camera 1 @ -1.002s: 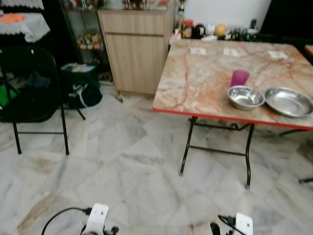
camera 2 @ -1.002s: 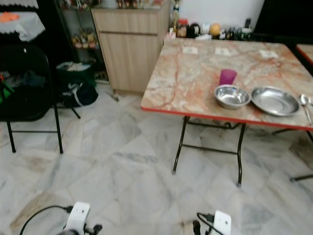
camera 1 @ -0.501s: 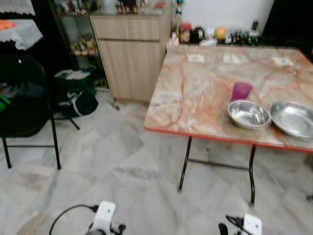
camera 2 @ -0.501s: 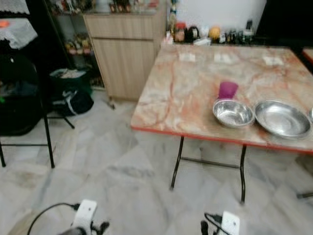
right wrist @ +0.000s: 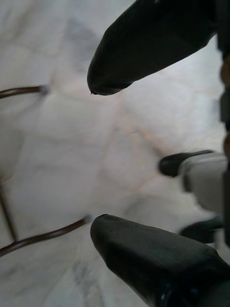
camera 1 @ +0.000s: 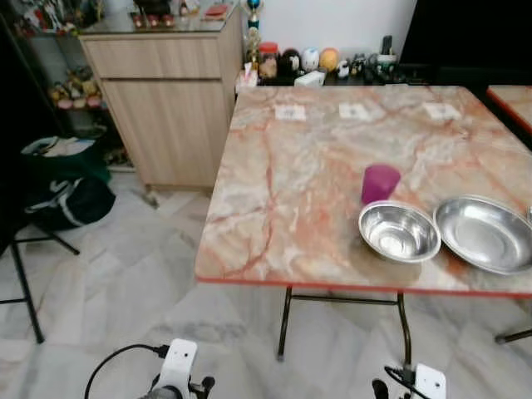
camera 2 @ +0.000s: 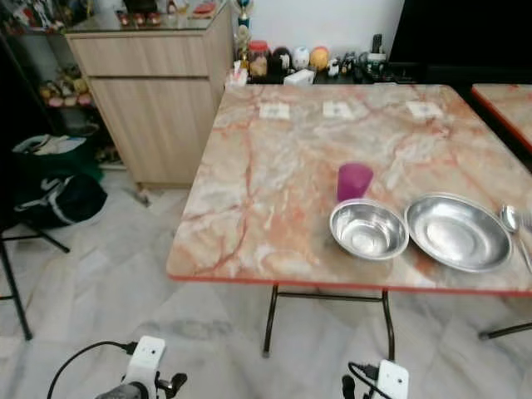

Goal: Setting the table

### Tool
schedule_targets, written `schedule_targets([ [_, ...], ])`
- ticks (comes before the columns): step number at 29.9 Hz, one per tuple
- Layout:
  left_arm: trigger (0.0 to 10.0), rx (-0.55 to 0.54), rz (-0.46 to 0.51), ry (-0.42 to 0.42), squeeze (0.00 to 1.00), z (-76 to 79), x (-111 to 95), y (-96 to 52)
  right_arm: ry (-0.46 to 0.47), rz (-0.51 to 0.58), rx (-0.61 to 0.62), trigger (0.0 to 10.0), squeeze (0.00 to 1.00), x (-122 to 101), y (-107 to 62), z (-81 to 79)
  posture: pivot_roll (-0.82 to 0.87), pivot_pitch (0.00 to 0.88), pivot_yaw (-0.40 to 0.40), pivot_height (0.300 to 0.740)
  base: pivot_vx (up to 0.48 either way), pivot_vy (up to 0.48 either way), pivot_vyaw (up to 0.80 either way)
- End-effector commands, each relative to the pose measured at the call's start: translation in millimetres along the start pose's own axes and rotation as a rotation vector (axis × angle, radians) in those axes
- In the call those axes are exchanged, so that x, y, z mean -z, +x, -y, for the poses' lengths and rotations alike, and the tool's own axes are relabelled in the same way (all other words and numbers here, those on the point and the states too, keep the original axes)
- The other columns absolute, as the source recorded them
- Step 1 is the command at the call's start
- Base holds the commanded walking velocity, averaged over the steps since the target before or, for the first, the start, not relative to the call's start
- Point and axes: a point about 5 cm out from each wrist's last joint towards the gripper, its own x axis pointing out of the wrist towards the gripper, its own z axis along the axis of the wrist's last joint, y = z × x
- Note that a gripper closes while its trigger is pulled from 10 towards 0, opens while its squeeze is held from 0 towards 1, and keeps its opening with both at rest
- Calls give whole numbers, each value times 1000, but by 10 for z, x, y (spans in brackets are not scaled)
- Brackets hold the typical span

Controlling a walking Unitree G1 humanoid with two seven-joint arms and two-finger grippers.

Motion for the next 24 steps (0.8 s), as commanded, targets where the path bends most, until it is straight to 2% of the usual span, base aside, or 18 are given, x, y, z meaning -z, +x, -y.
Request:
schedule_targets([
  [1,10000,-19,-39,3,0,-70,117,-37,12,-13,-17,10000,0,50,-2,-75,52,0,-13,740,0,0,0],
  [6,10000,-12,-39,18,0,-54,122,-36,11,-13,-19,10000,0,51,-3,-73,53,0,-15,740,0,0,0],
  [10,10000,-14,-37,16,0,-54,127,-39,12,-15,-19,10000,0,55,-5,-68,55,0,-15,740,0,-297,0],
  [17,10000,-29,-26,-14,0,-80,134,-47,11,-17,-19,10000,0,62,-7,-64,55,0,-16,740,0,0,0],
  [24,10000,-22,-32,1,0,-77,143,-48,-2,11,-22,10000,0,20,-2,-68,55,0,-20,740,0,0,0],
])
